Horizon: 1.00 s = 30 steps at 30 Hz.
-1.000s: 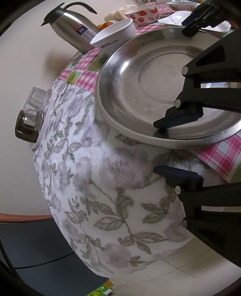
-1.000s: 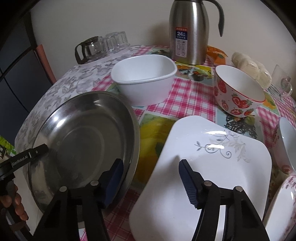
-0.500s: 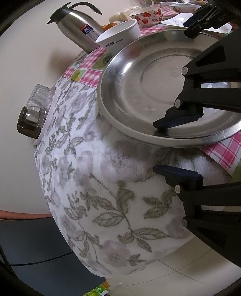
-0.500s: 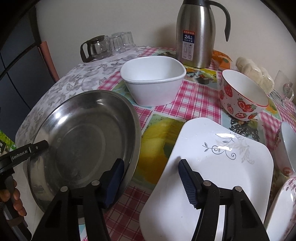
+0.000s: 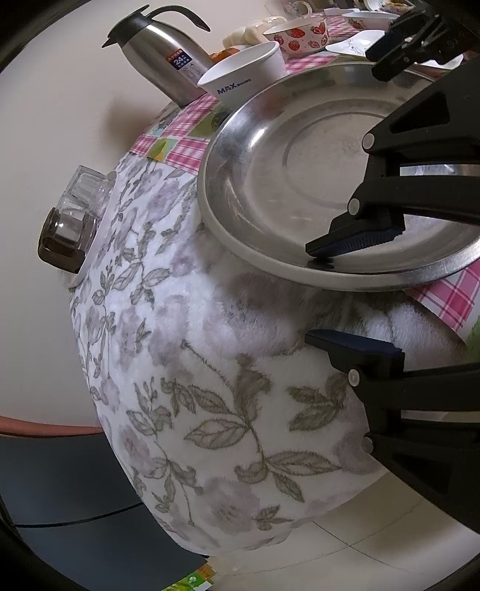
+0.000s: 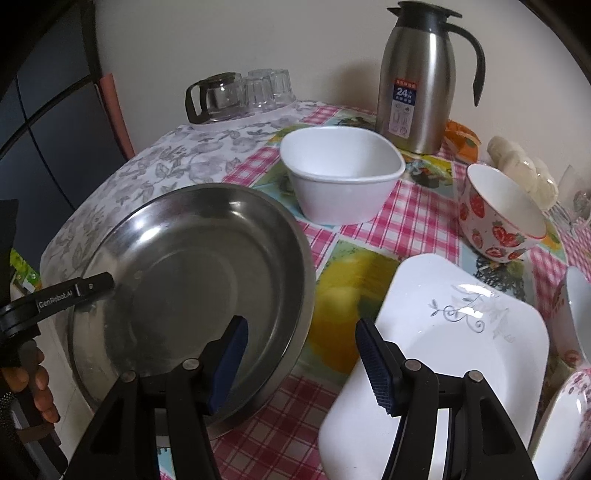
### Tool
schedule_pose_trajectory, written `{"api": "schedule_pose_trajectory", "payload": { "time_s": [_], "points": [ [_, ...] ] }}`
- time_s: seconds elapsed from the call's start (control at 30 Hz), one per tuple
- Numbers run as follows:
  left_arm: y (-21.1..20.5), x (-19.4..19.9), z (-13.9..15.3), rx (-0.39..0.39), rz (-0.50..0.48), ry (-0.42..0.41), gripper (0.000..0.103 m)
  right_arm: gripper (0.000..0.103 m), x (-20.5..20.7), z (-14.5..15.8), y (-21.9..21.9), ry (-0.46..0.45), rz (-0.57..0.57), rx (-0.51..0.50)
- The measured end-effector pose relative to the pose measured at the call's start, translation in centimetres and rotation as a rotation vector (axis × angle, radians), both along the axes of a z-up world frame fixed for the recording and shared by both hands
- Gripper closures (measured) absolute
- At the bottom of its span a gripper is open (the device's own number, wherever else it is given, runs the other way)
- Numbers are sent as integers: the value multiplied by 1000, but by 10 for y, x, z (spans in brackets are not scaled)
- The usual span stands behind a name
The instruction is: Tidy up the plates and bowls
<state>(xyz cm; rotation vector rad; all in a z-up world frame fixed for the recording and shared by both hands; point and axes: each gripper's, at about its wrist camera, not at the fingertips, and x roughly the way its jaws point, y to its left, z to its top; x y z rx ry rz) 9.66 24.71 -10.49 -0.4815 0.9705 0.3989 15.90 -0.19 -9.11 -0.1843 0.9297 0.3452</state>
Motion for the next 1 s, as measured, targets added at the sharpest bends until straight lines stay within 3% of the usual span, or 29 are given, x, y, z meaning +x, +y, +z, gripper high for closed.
{"api": "schedule_pose_trajectory", "payload": {
  "time_s": [0.4, 0.73, 0.8, 1.0],
  "points": [
    [1, -2, 0, 4, 4, -6, 60, 40, 1, -13, 3, 39, 18, 42],
    [2, -3, 0, -3, 2, -17, 60, 41, 4, -11, -4, 51, 17, 136],
    [3, -4, 0, -7, 2, -21, 60, 50, 6, -12, -5, 67, 15, 156],
    [4, -4, 0, -7, -6, -33, 60, 62, 9, -18, -6, 72, -17, 155]
  ]
}}
